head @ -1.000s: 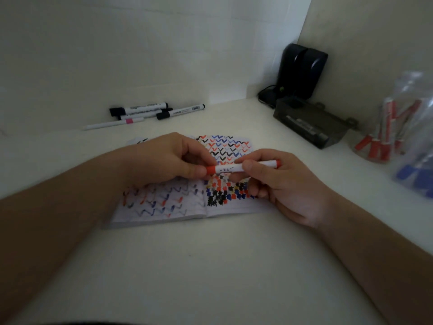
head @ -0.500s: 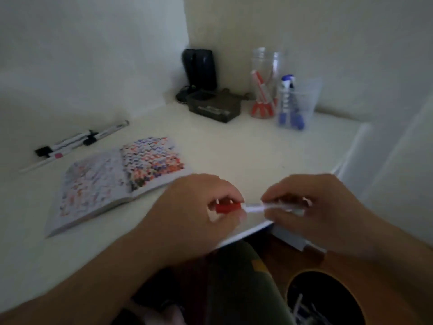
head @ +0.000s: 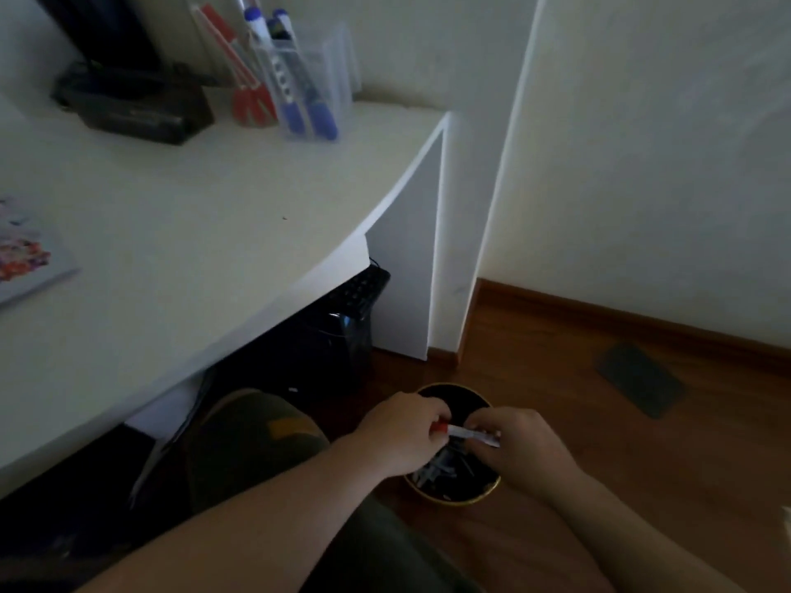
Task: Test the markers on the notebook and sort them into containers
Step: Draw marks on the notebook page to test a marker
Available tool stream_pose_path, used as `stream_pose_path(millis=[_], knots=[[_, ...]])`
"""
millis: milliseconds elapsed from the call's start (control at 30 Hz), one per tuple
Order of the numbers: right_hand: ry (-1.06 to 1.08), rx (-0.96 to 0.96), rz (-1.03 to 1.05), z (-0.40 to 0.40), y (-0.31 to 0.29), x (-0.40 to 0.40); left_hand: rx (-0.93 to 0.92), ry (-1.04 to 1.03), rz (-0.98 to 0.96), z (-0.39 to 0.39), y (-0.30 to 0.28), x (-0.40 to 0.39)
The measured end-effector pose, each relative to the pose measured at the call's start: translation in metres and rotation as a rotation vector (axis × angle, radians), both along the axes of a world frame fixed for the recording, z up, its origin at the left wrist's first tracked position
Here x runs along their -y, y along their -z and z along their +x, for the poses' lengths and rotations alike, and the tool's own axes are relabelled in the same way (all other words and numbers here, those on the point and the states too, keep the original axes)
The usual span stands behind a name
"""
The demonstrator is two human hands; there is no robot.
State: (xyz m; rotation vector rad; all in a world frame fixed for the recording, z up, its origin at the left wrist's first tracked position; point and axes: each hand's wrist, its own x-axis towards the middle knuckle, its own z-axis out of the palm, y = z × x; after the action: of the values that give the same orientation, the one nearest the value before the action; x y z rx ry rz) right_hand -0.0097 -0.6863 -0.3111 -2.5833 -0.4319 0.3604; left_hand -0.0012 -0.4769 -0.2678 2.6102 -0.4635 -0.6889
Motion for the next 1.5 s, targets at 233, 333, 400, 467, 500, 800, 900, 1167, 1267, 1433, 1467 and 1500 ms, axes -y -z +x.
stream_pose_path(millis=[233,333,400,467,500,800,900,1167,1267,1433,1467,1500], knots=[[0.023,0.278,0.0,0.035,-0.043,0.001,0.252,0.134,-0.28,-0.032,-0.119,-0.031],[-0.025,0.461,0.208,0.049,-0.114,-0.038,0.534,0.128,-0.353,-0.049,-0.206,-0.084],[-0.089,0.55,0.372,0.057,-0.163,-0.078,0.705,0.001,-0.327,-0.044,-0.246,-0.132],[-0.2,0.628,0.491,0.062,-0.211,-0.129,0.849,-0.214,-0.22,-0.029,-0.268,-0.189],[-0.283,0.653,0.531,0.064,-0.232,-0.159,0.882,-0.355,-0.193,-0.019,-0.272,-0.222],[-0.739,0.53,0.261,0.111,-0.272,-0.438,0.827,-1.063,0.264,-0.006,-0.216,-0.491],[-0.723,0.466,0.2,0.119,-0.259,-0.488,0.762,-1.147,0.358,-0.009,-0.197,-0.538],[-0.619,0.35,0.403,0.13,-0.239,-0.493,0.884,-0.894,0.677,0.039,-0.179,-0.571],[-0.608,0.318,0.416,0.132,-0.238,-0.495,0.799,-0.898,0.785,0.051,-0.179,-0.576],[-0.581,0.306,0.431,0.132,-0.241,-0.496,1.044,-0.836,0.742,0.042,-0.209,-0.541],[-0.573,0.311,0.458,0.13,-0.244,-0.495,1.126,-0.782,0.603,0.035,-0.22,-0.523],[-0.563,0.29,0.514,0.128,-0.248,-0.494,1.143,-0.713,0.425,0.026,-0.231,-0.503]])
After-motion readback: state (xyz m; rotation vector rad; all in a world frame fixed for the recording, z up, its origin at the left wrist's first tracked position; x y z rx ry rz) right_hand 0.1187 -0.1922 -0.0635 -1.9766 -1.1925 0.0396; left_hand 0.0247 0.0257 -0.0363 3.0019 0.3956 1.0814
